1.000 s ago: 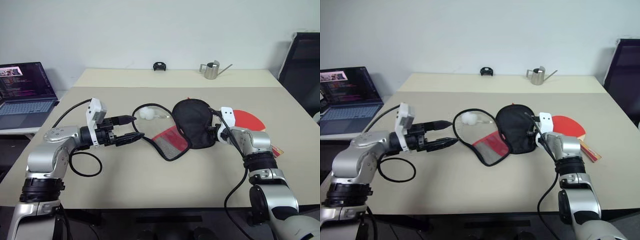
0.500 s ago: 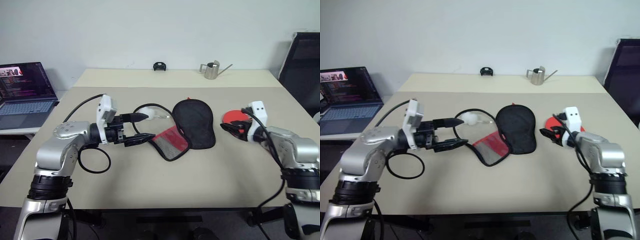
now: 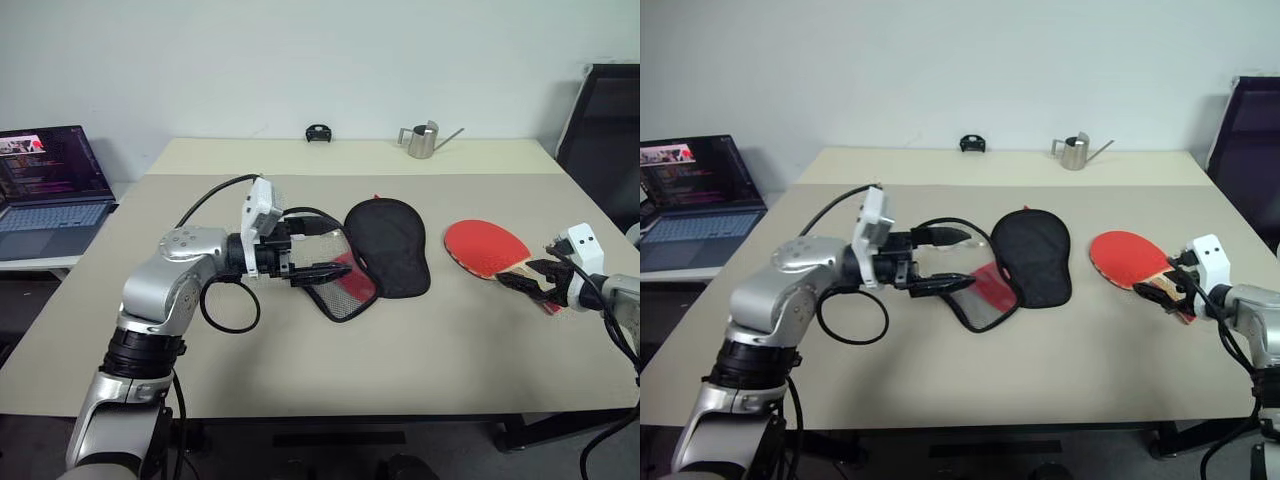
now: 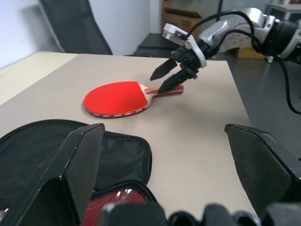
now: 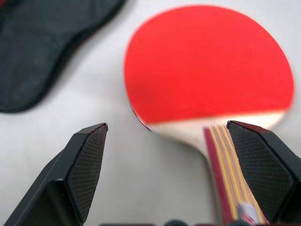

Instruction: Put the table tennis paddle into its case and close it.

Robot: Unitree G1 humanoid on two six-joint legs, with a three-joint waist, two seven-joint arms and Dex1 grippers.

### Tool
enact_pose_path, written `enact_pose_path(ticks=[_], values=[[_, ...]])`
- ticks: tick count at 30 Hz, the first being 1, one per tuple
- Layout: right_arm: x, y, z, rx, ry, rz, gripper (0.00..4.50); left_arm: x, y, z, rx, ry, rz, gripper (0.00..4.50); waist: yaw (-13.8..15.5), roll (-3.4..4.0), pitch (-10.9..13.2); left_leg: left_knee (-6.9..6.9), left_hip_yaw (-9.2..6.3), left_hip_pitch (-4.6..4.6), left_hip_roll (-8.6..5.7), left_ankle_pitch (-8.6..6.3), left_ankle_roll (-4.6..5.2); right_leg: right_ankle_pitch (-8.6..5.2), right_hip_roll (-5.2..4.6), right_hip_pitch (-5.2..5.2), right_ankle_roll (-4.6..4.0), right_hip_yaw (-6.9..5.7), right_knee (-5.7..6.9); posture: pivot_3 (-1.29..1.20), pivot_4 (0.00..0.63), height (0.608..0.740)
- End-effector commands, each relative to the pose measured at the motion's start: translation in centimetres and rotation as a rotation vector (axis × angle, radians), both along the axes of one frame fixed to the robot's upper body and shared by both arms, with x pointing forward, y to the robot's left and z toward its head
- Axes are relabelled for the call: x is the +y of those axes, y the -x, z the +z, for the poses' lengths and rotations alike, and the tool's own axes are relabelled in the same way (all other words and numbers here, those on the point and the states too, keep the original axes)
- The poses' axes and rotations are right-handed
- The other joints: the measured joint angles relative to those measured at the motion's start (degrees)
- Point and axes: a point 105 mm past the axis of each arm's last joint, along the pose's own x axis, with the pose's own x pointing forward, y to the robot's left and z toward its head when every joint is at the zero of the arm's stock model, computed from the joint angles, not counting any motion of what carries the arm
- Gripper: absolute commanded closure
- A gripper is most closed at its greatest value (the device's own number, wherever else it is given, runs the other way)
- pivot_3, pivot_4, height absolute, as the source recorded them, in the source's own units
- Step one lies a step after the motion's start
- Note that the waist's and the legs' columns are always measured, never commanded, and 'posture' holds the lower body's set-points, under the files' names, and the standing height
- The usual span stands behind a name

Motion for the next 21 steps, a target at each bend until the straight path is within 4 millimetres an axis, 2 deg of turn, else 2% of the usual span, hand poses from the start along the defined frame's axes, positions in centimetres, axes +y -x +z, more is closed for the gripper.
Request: enact_pose_path(ticks=[1,7,20,21], values=[[-1.4,-0.3,0.8,-0.025,0.031,0.007,0.03,-0.6,0.4,0.9,-0.046,0.004,-0.034,0.0,0.0,0.0,0.0,0.0,0.0,0.0,0.0,0.0,0.0,0.0,0.0,0.0,0.0,0.01,0.0,0.0,0.15,0.74],[-2.9,-1.8,-0.5,0.007,0.088,-0.024,0.03,-0.5,0.3,0.9,-0.047,0.0,-0.037,0.0,-0.1,0.0,0.0,0.02,0.09,0.04,0.0,0.01,-0.01,0.0,0.0,0.0,0.0,0.09,0.04,0.0,0.15,0.74],[-2.9,-2.9,-3.5,0.102,0.141,-0.034,0.03,0.2,0.0,0.9,-0.05,-0.008,-0.002,0.0,-0.1,0.0,0.0,0.03,0.24,0.1,0.01,0.03,-0.05,0.01,0.0,0.0,0.0,0.26,0.03,0.0,0.15,0.74],[-2.8,-3.0,-3.6,0.104,0.147,-0.036,0.2,0.2,0.0,0.9,-0.049,-0.009,0.001,0.0,-0.1,0.0,0.0,0.03,0.26,0.12,0.02,0.03,-0.05,0.01,0.0,0.02,0.0,0.28,0.04,0.0,0.15,0.74]])
